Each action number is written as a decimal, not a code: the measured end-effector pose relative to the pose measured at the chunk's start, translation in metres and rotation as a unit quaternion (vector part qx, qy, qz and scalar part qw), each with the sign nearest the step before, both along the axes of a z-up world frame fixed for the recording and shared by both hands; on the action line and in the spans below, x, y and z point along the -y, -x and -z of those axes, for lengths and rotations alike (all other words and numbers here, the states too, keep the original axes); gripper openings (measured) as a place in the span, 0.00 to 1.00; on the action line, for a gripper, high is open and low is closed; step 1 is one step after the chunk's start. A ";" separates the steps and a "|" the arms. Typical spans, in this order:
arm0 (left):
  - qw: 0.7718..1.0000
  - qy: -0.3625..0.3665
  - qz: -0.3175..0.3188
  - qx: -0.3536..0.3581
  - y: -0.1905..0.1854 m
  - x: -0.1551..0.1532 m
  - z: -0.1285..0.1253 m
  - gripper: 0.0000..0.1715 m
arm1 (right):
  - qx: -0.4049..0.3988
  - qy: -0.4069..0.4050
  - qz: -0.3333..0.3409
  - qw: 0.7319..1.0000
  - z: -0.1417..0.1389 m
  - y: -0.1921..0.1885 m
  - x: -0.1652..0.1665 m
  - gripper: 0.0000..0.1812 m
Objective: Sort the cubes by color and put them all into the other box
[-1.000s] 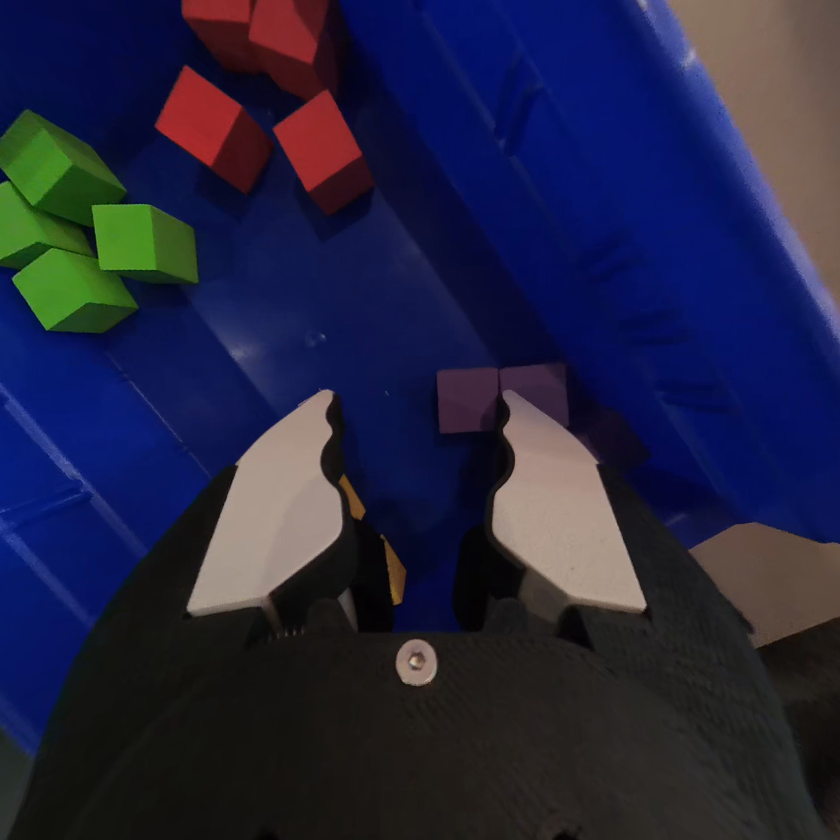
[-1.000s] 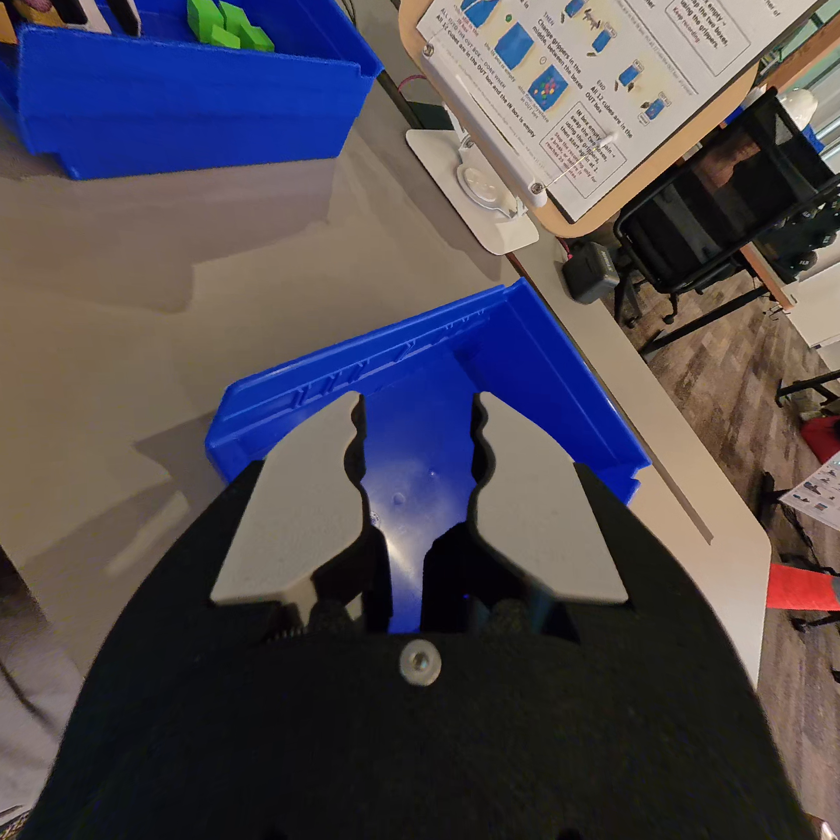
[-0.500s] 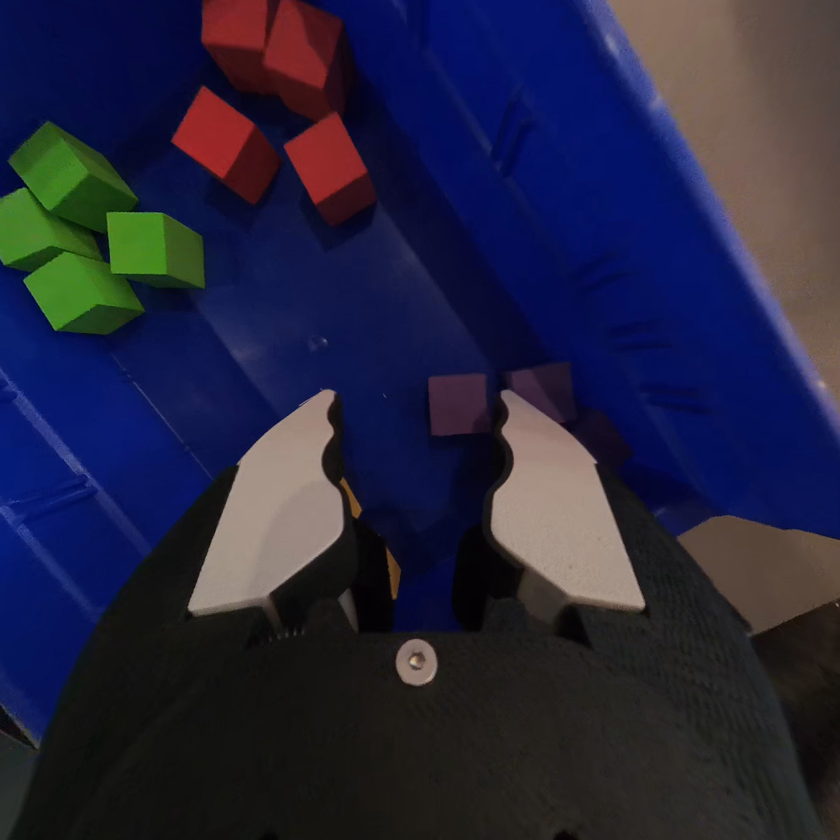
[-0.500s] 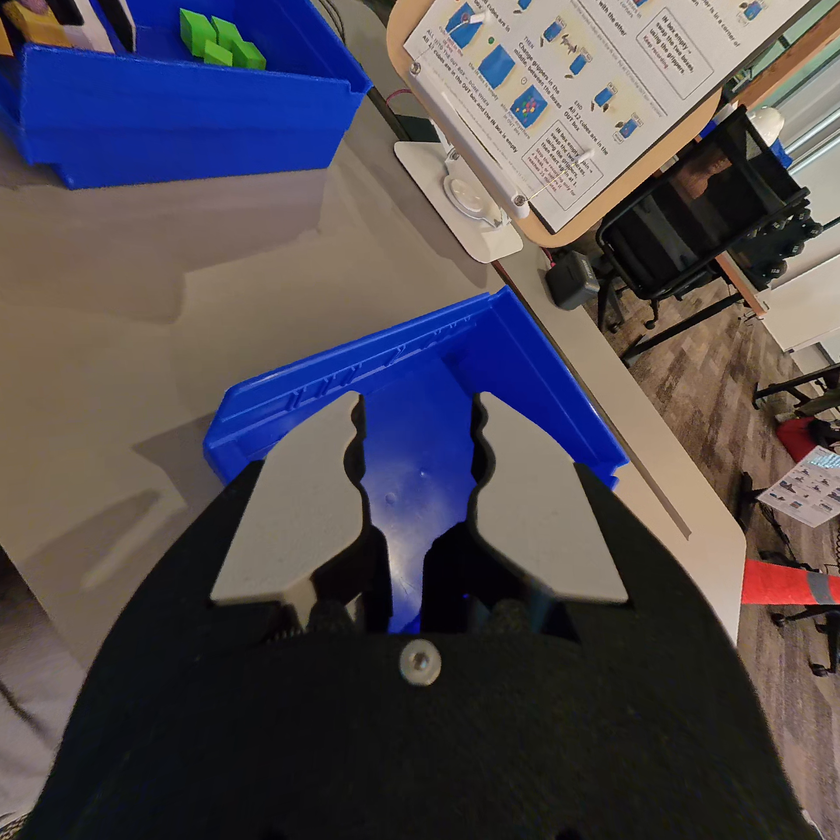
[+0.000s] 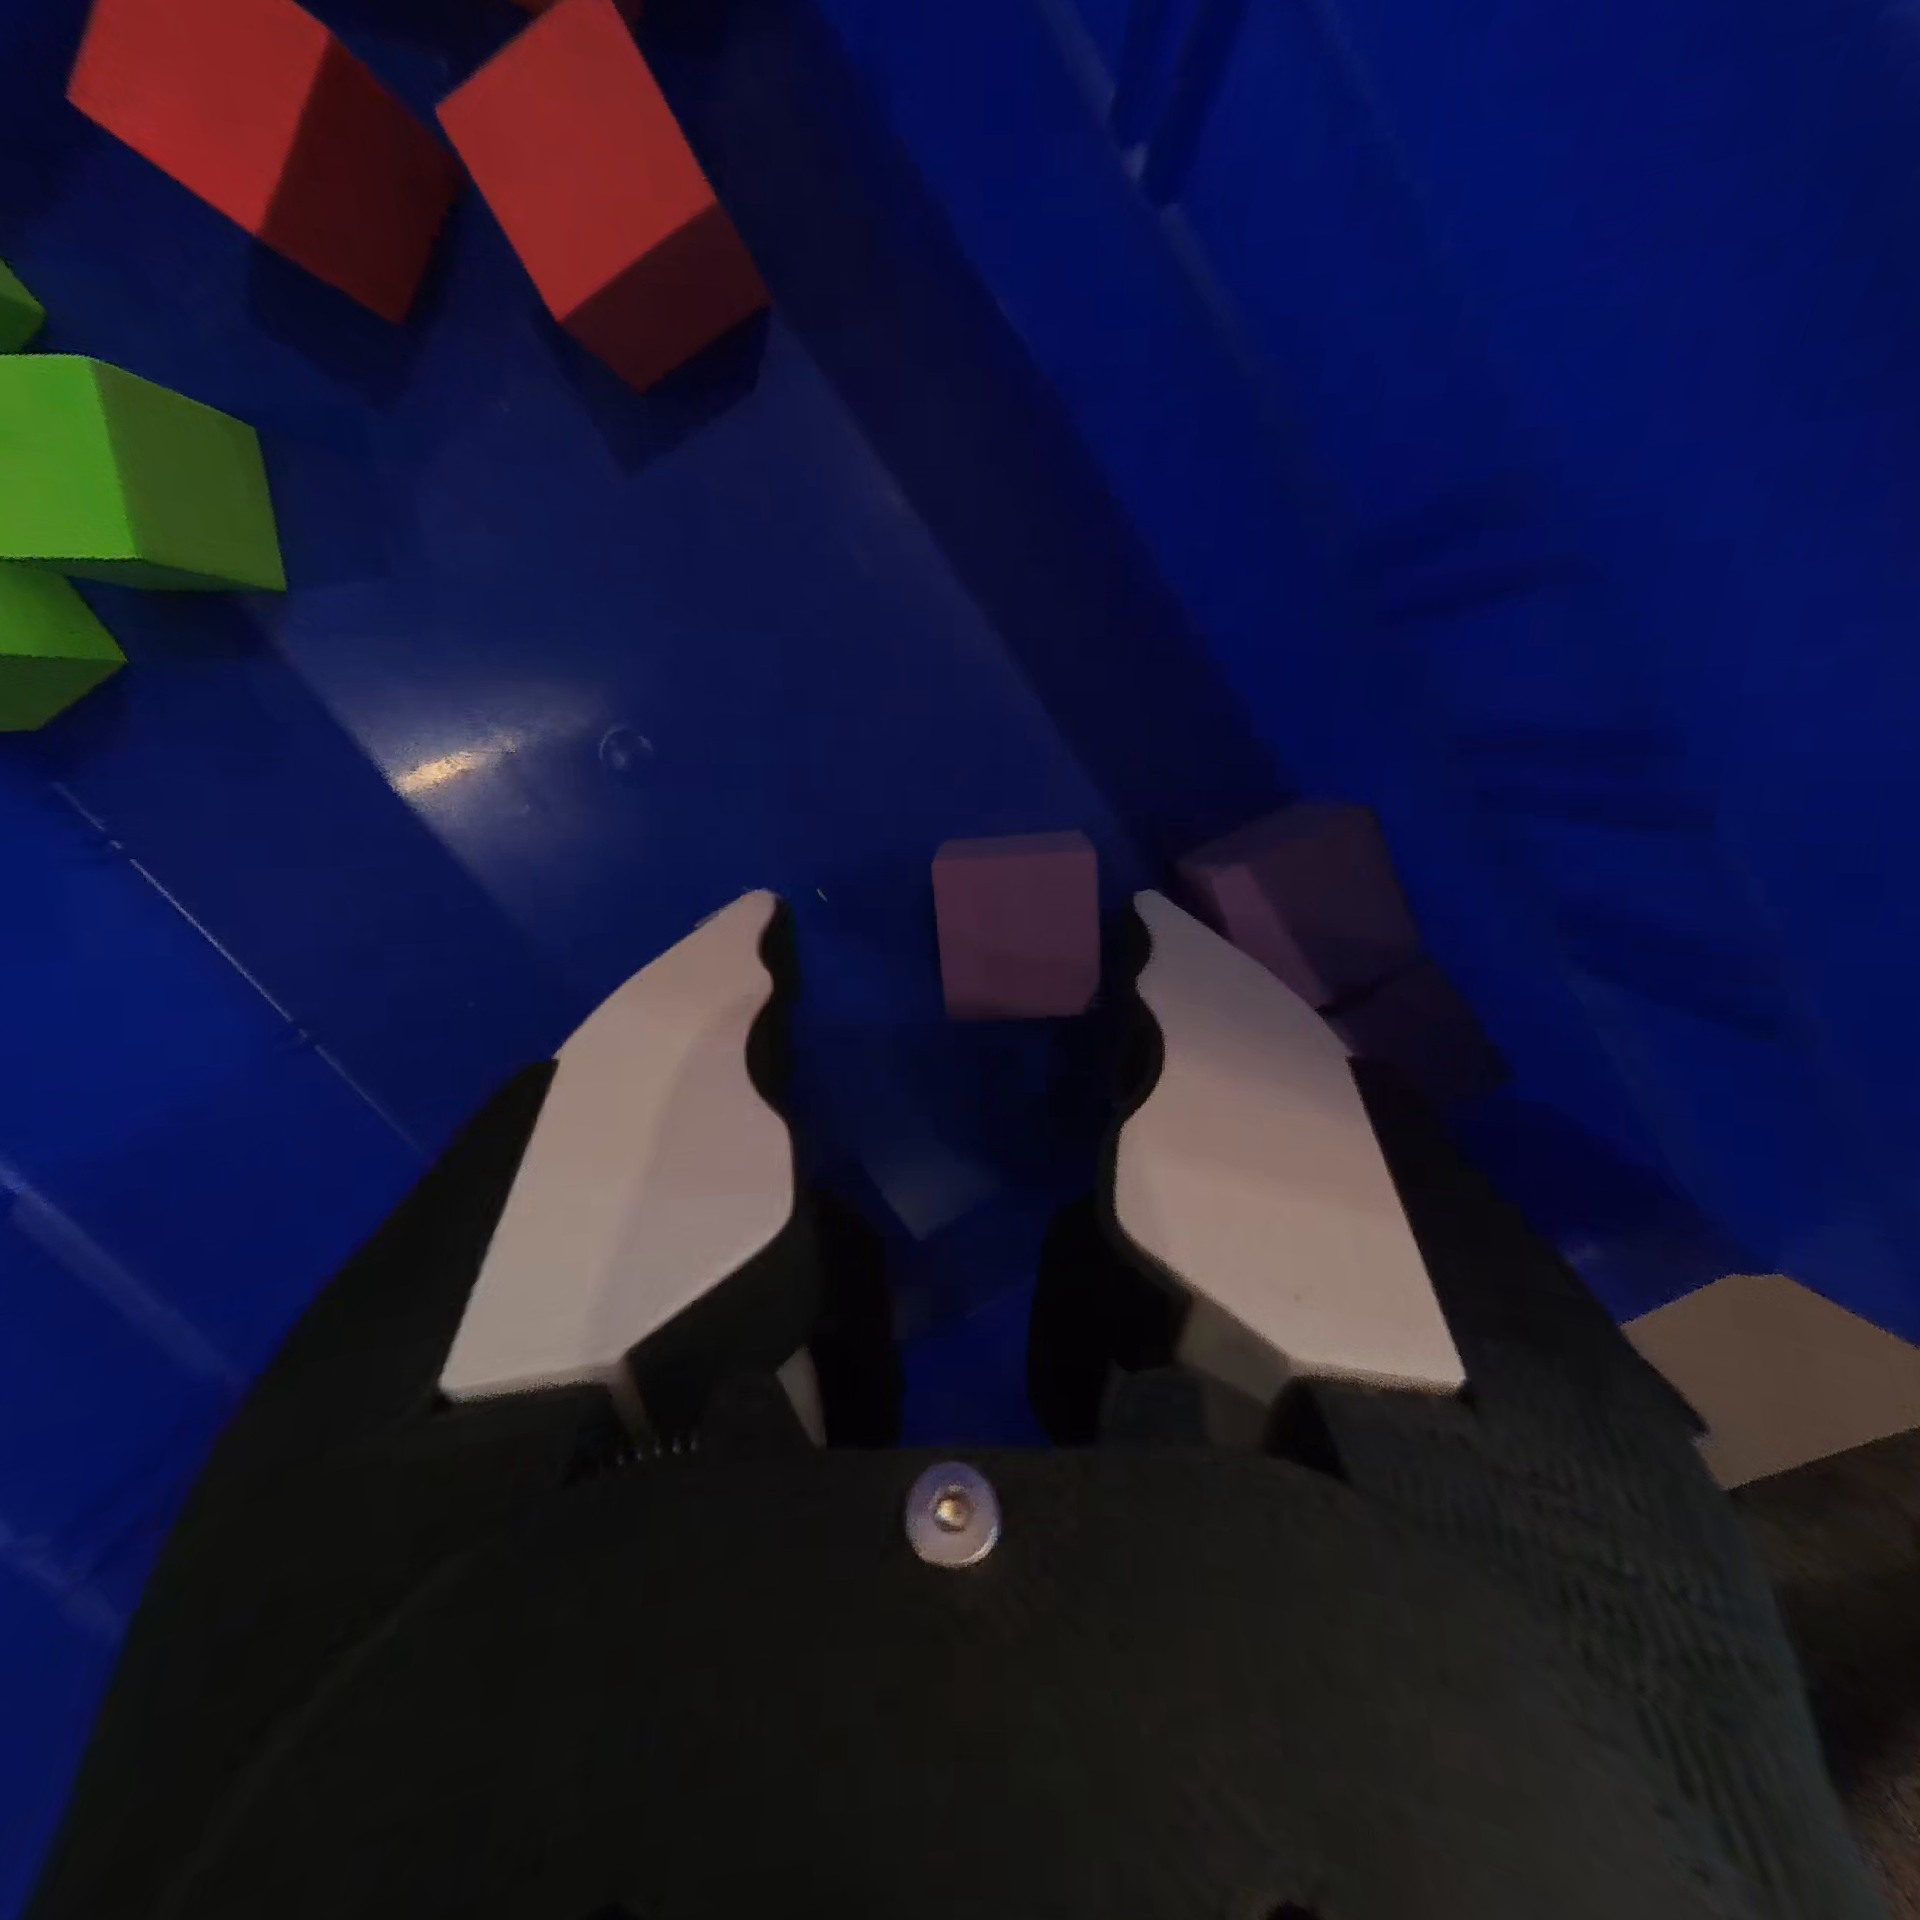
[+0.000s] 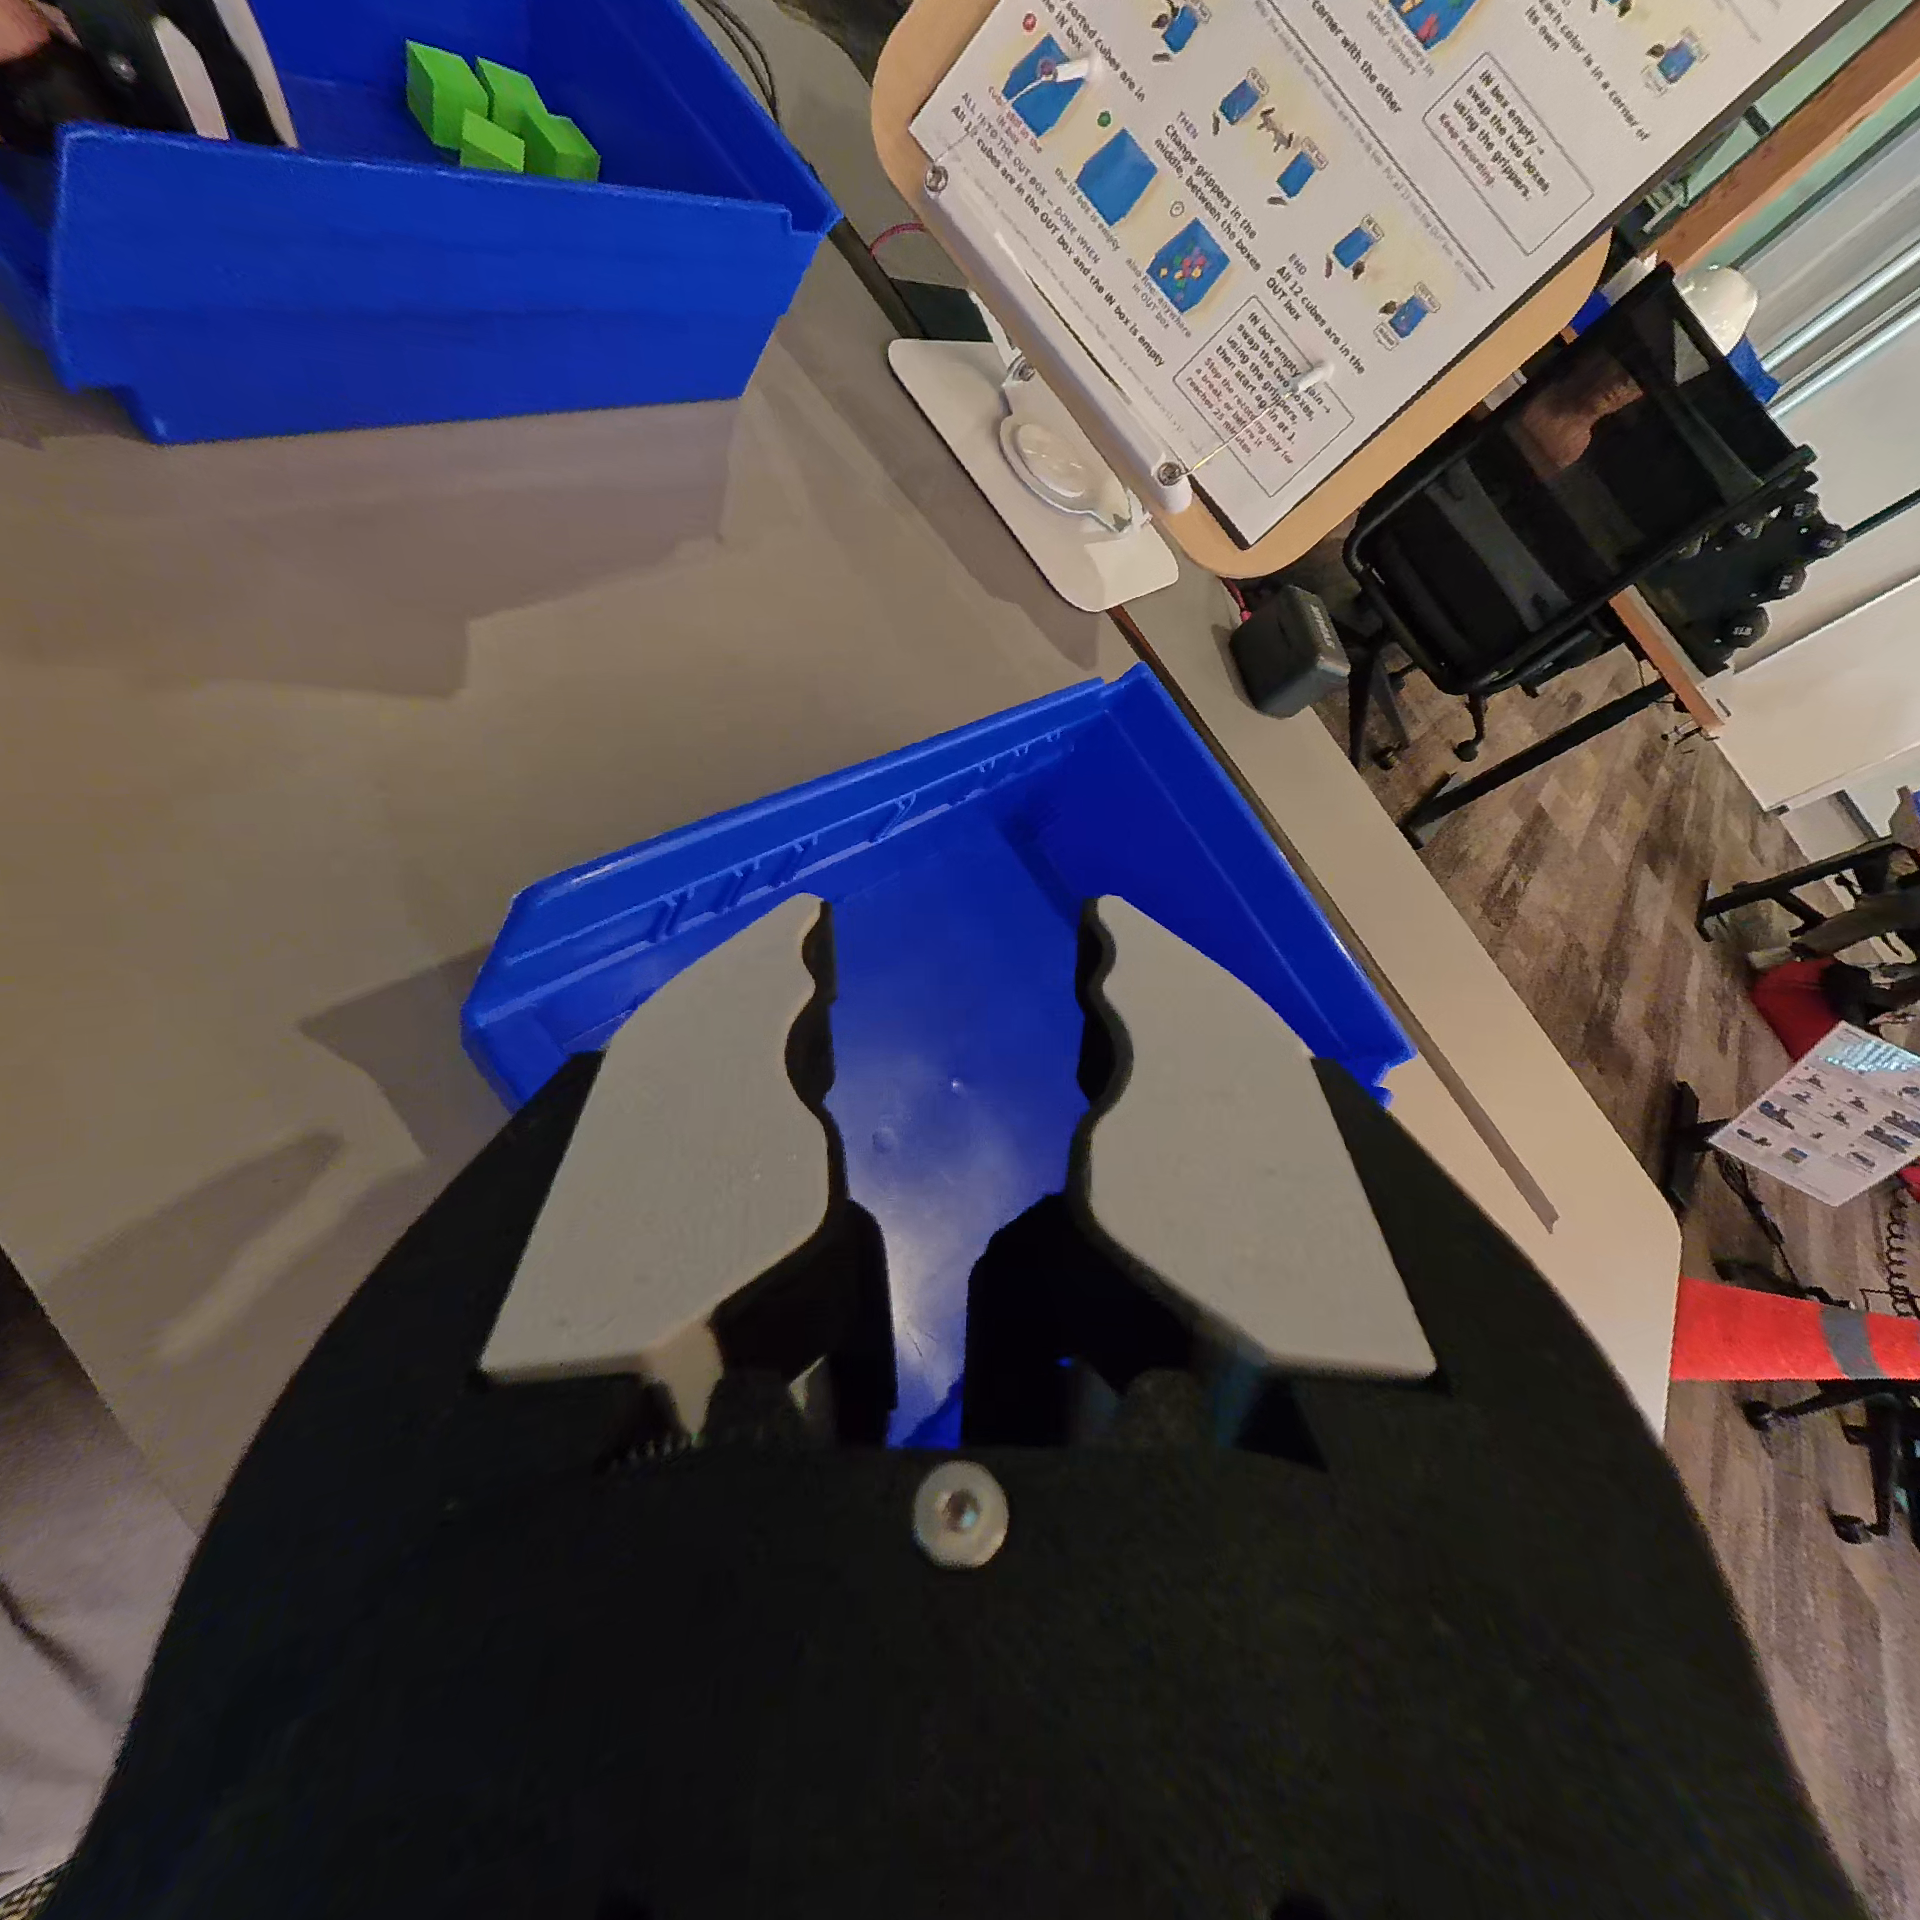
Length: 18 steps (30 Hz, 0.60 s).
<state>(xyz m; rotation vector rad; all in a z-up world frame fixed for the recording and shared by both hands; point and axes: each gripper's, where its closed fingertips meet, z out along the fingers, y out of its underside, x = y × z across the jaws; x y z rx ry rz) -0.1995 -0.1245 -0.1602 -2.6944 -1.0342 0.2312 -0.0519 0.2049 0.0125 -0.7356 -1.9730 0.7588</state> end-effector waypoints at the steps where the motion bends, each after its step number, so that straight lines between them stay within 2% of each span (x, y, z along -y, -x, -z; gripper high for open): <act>1: 1.000 -0.001 0.000 0.002 -0.001 0.000 0.000 0.33 | 0.001 0.000 0.000 1.000 0.000 0.000 0.000 0.24; 3: 1.000 -0.005 0.000 0.004 -0.001 -0.001 -0.003 0.28 | 0.001 0.000 -0.001 1.000 0.001 0.000 0.001 0.24; 6: 1.000 -0.005 -0.001 0.006 -0.002 0.001 -0.002 0.26 | 0.002 0.000 -0.002 1.000 0.002 0.001 0.001 0.24; 8: 1.000 -0.007 0.001 0.019 -0.003 0.001 0.002 0.18 | 0.002 -0.001 -0.003 1.000 0.002 0.001 0.002 0.24; 11: 1.000 -0.003 -0.004 -0.005 0.004 0.006 -0.003 0.17 | 0.000 -0.003 -0.003 1.000 0.000 0.000 0.003 0.24; 18: 0.989 -0.148 -0.008 -0.006 0.004 -0.011 -0.044 0.17 | 0.002 -0.001 -0.007 1.000 0.002 0.000 0.005 0.24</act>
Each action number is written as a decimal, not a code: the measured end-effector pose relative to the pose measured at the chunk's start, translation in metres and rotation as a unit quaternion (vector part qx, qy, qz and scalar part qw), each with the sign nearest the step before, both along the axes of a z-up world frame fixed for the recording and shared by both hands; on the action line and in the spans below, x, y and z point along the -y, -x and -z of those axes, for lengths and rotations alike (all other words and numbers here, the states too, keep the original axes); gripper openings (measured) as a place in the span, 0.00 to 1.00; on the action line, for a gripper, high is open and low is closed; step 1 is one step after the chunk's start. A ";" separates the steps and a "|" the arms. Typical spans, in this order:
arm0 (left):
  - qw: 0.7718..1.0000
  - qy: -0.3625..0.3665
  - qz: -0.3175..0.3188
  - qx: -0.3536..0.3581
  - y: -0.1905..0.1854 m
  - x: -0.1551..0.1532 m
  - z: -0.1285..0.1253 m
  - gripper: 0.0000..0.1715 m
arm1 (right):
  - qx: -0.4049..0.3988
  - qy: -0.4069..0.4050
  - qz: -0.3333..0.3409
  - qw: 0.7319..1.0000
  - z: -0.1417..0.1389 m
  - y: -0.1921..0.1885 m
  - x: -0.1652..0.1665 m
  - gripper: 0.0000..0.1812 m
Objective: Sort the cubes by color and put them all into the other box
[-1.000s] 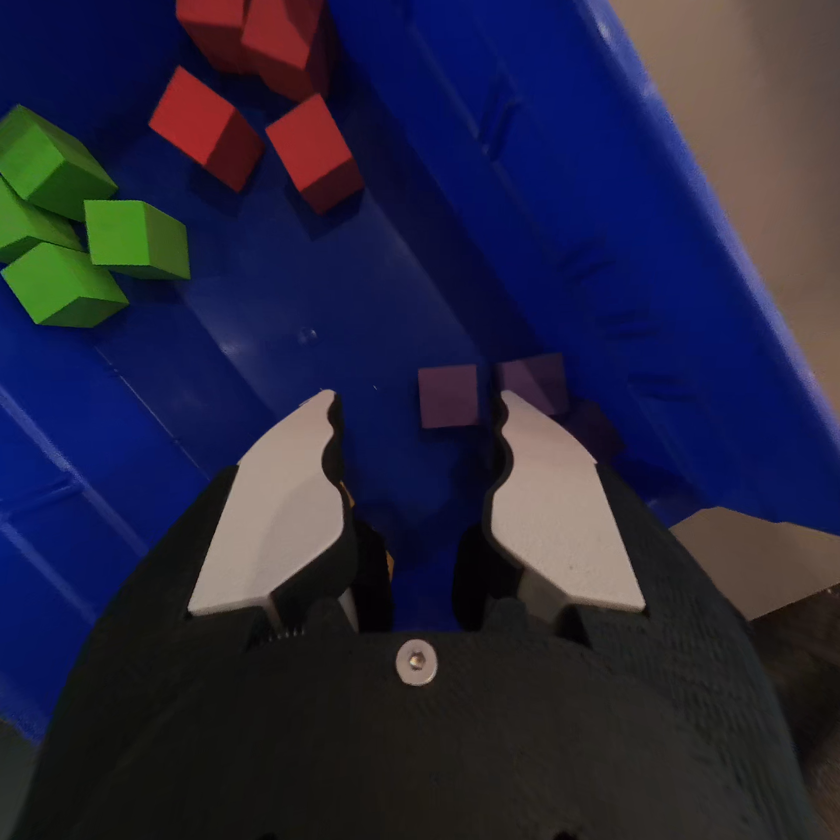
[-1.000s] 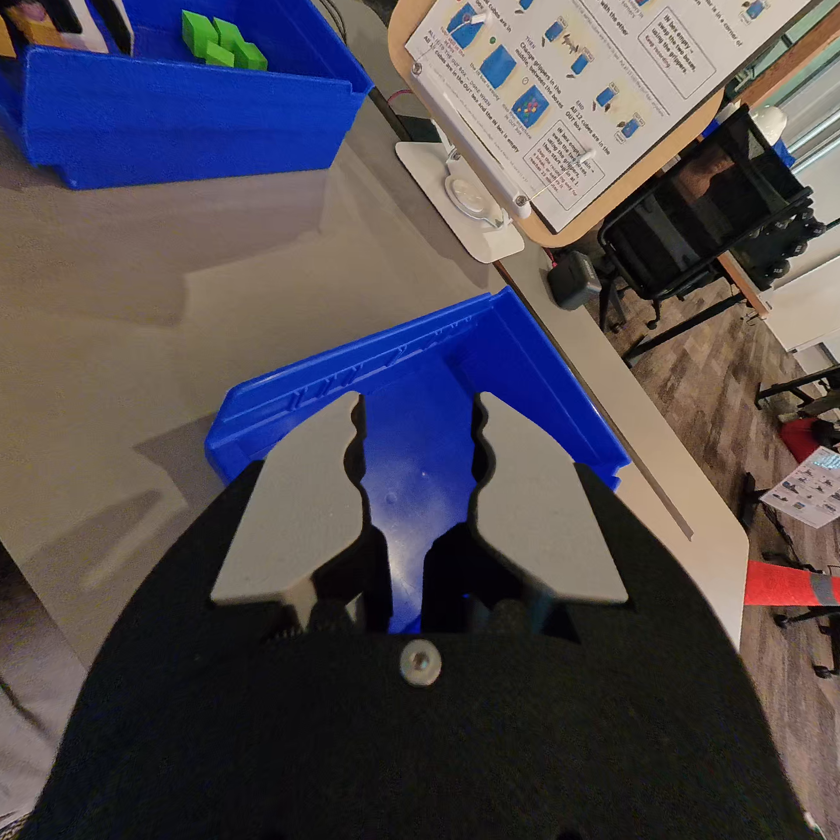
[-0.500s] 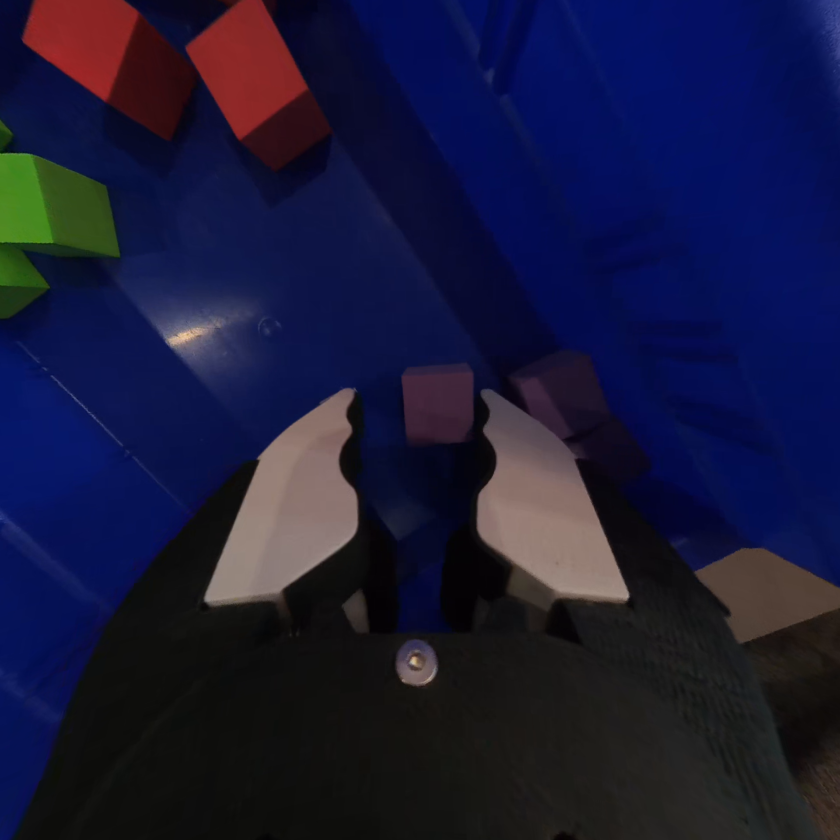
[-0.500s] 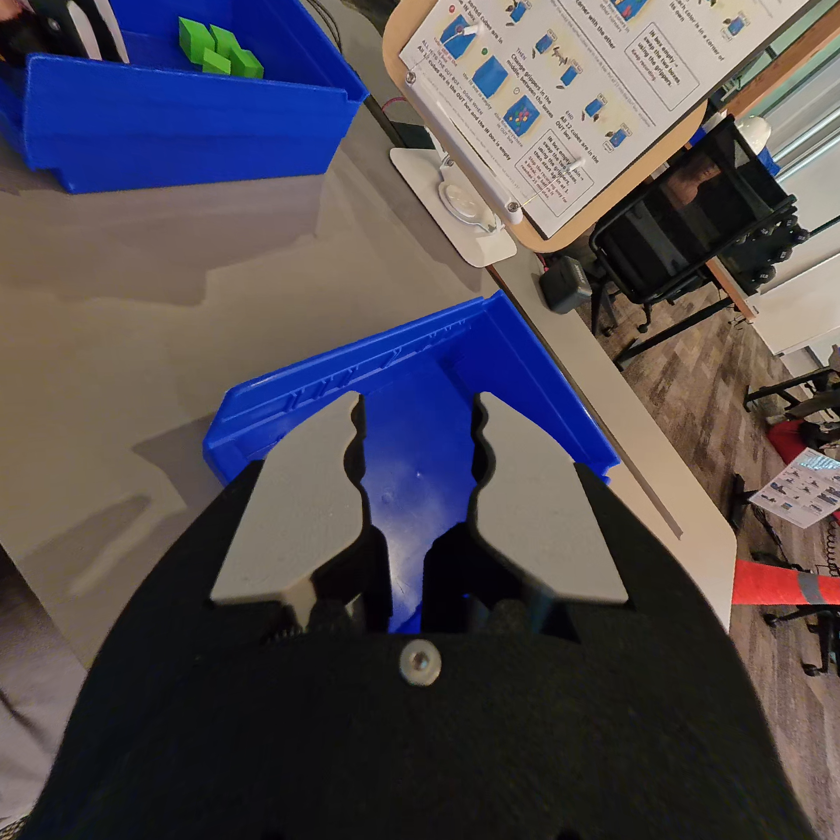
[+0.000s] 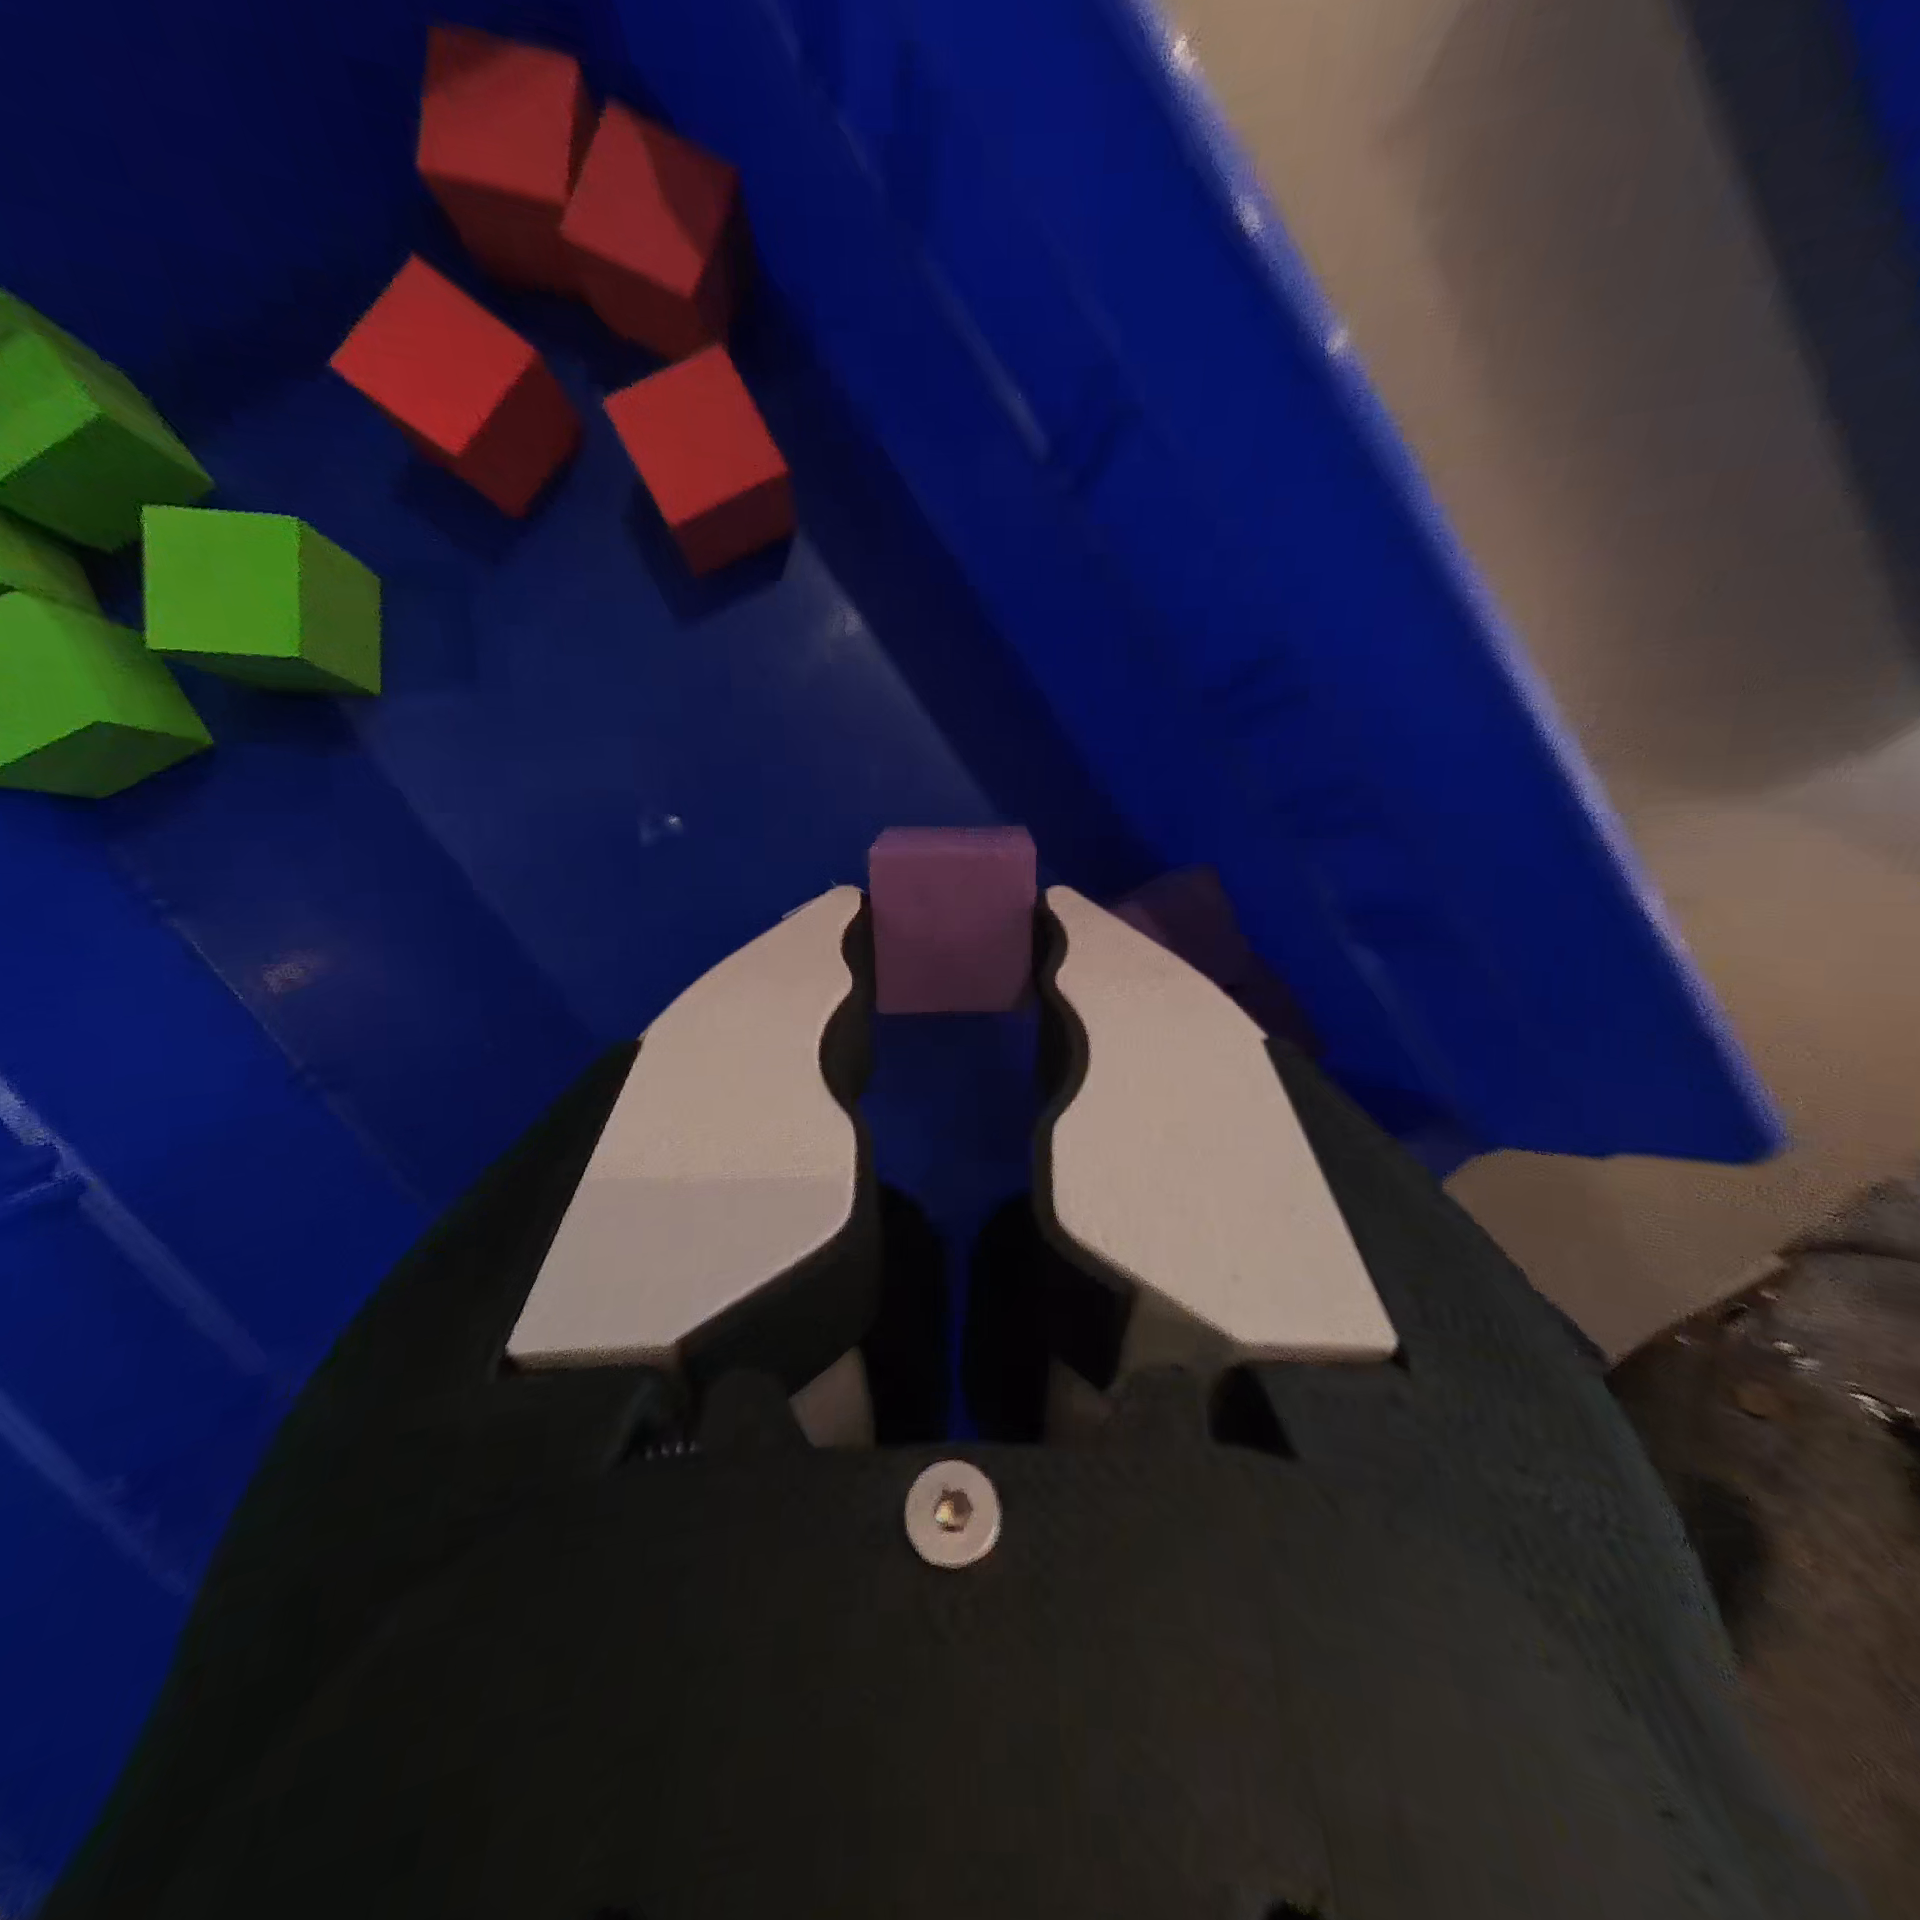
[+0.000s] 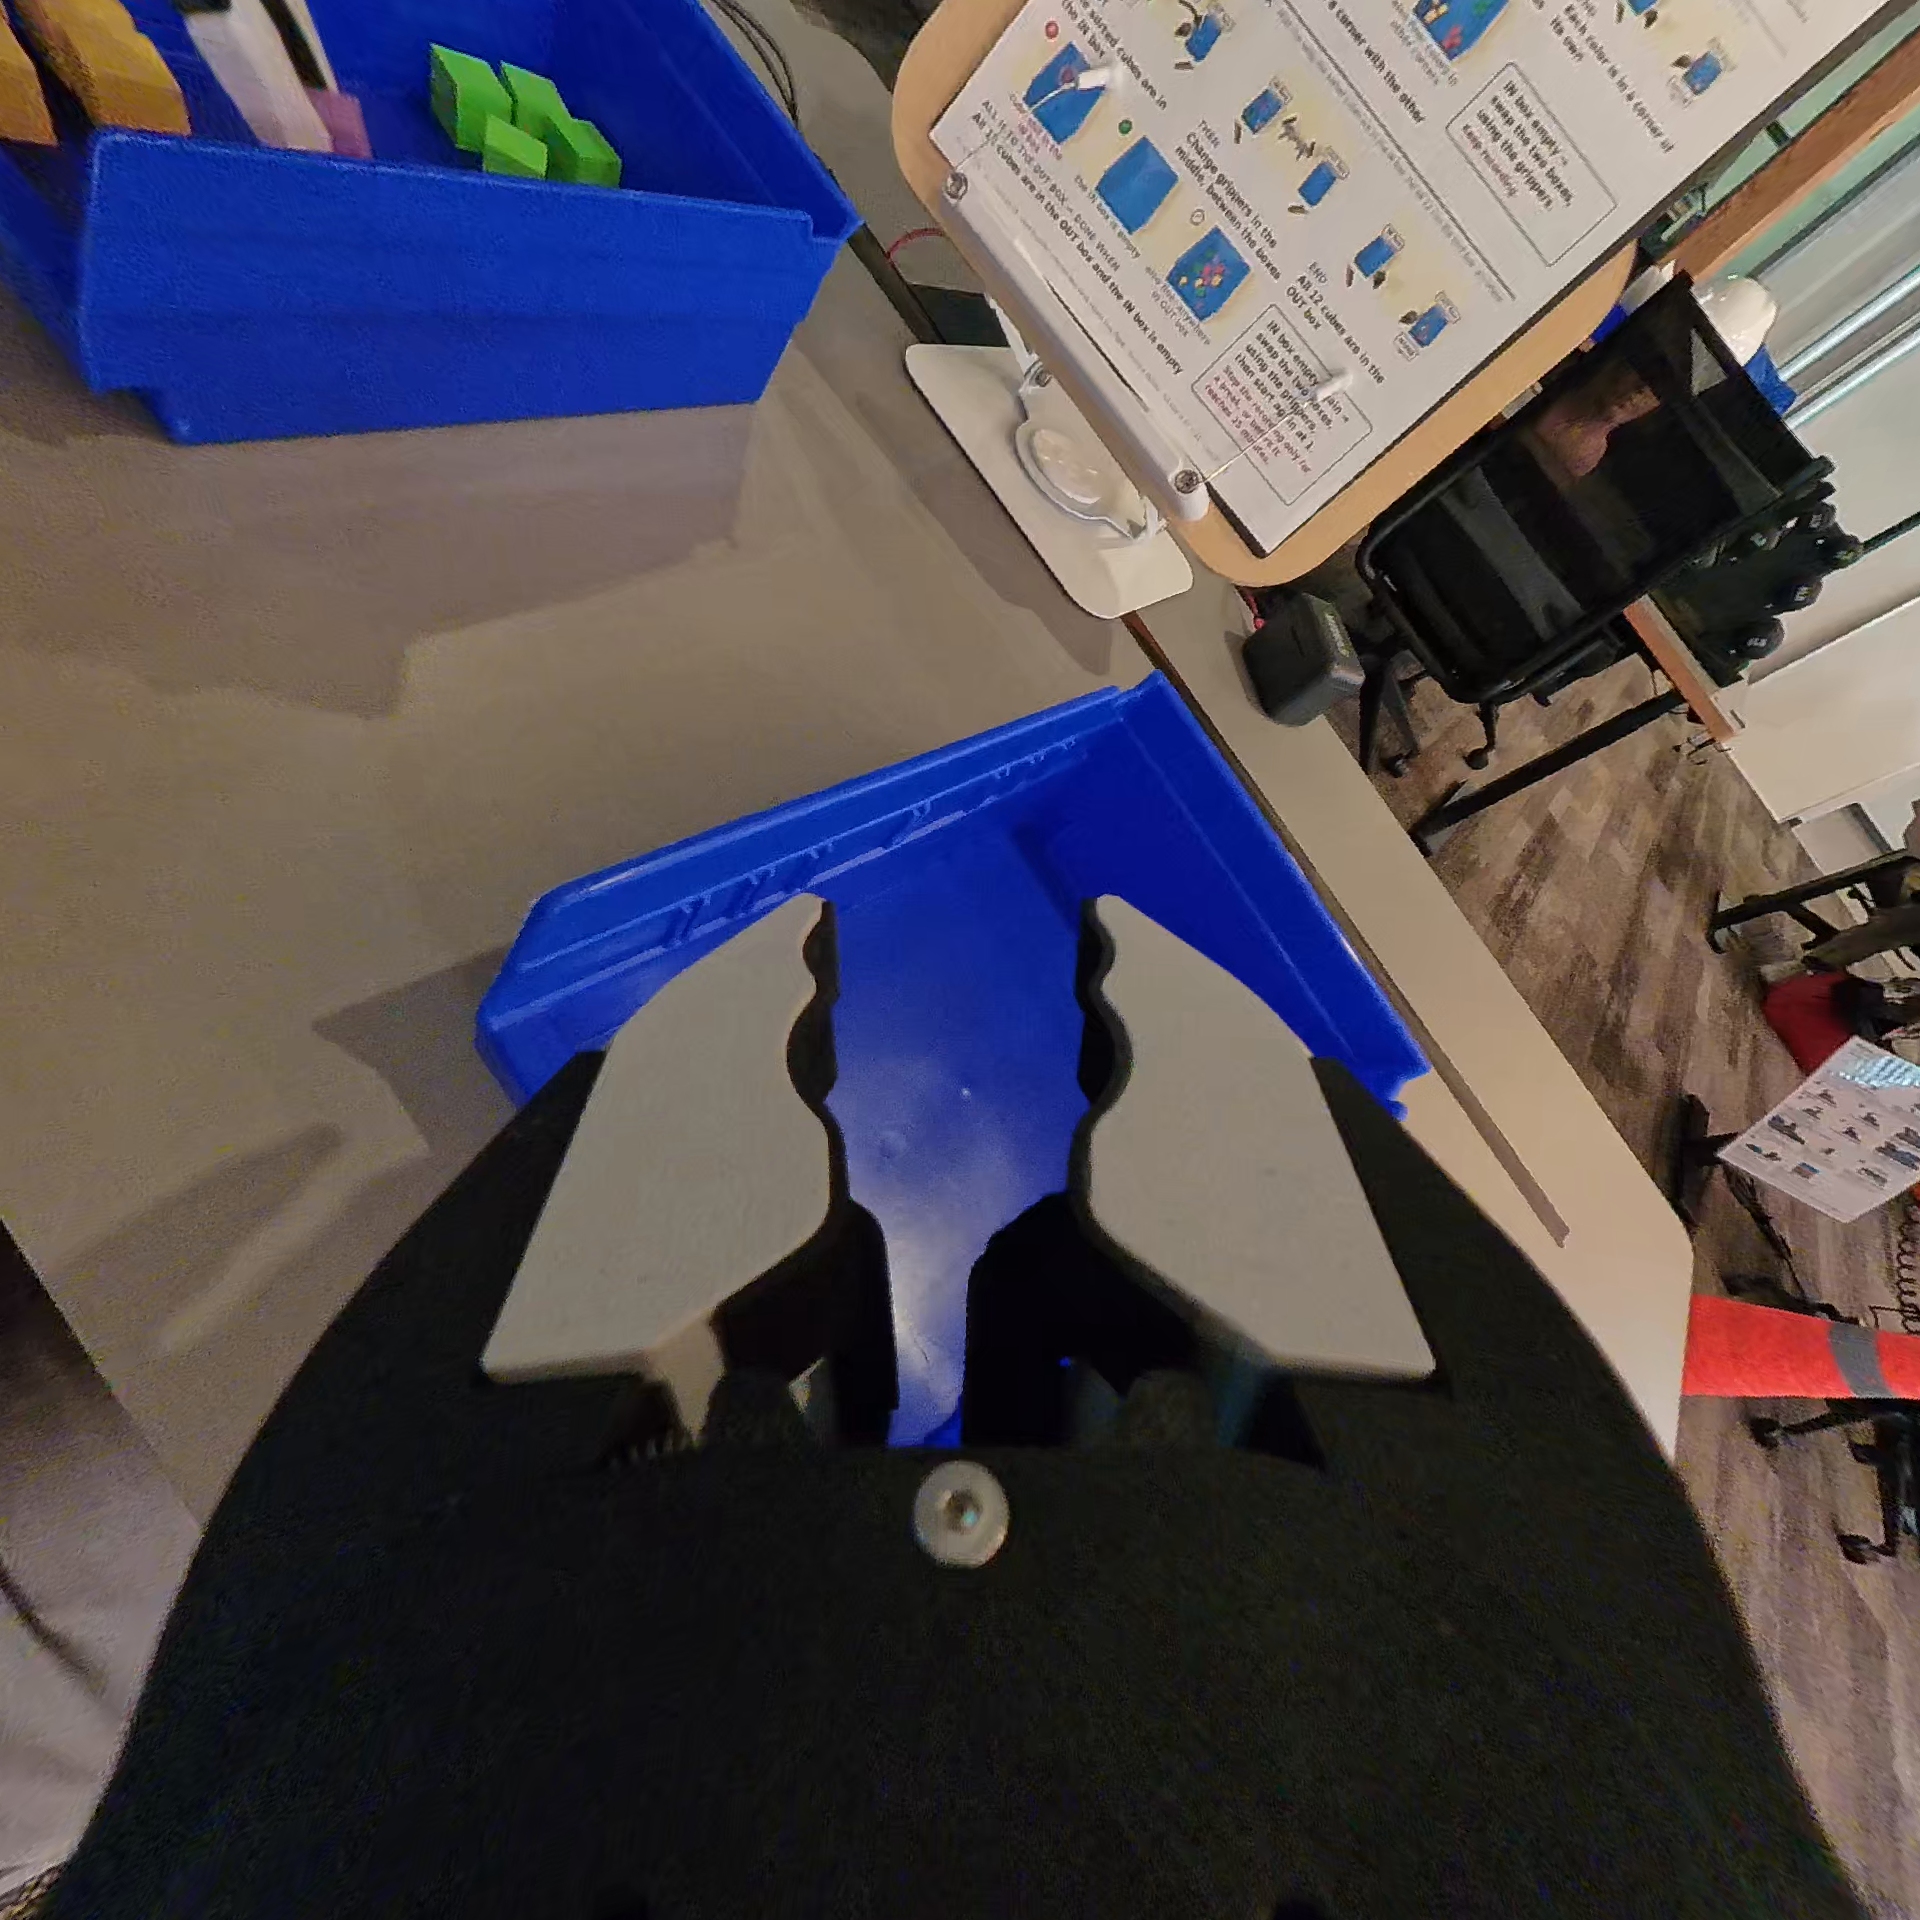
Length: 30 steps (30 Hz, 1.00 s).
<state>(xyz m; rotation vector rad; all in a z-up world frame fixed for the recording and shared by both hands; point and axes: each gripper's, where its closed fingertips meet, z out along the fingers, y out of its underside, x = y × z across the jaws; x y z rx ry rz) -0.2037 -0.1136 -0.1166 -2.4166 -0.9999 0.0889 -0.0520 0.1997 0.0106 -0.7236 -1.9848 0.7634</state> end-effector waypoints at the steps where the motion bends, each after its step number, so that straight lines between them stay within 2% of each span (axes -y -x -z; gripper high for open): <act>1: 1.000 -0.009 -0.001 0.002 -0.001 0.001 -0.004 0.17 | 0.002 -0.001 -0.002 1.000 0.001 0.000 0.001 0.24; 7: 1.000 -0.030 0.003 -0.003 -0.003 0.001 -0.016 0.17 | 0.008 -0.007 -0.009 1.000 0.006 0.001 0.008 0.24; 9: 0.997 -0.068 0.022 -0.003 -0.009 -0.011 -0.027 0.17 | 0.007 -0.002 -0.013 1.000 0.005 0.000 0.010 0.24; 11: 0.988 -0.140 0.070 -0.006 -0.023 -0.036 -0.052 0.17 | 0.012 0.001 -0.019 1.000 0.006 -0.001 0.014 0.24; 16: 0.934 -0.311 0.174 -0.006 -0.080 -0.091 -0.129 0.17 | 0.007 0.030 -0.075 0.997 0.002 -0.003 0.047 0.24; 19: 0.883 -0.405 0.227 0.065 -0.120 -0.108 -0.159 0.16 | -0.020 0.038 -0.122 0.992 -0.003 -0.005 0.079 0.24; 22: 0.836 -0.459 0.260 0.148 -0.147 -0.116 -0.171 0.16 | -0.068 0.032 -0.168 0.983 -0.011 -0.006 0.117 0.24; 26: 0.789 -0.497 0.279 0.229 -0.164 -0.123 -0.174 0.16 | -0.125 0.031 -0.220 0.967 -0.028 -0.008 0.158 0.21; 30: 0.757 -0.511 0.289 0.285 -0.174 -0.129 -0.170 0.17 | -0.130 0.029 -0.250 0.959 -0.030 -0.005 0.182 0.23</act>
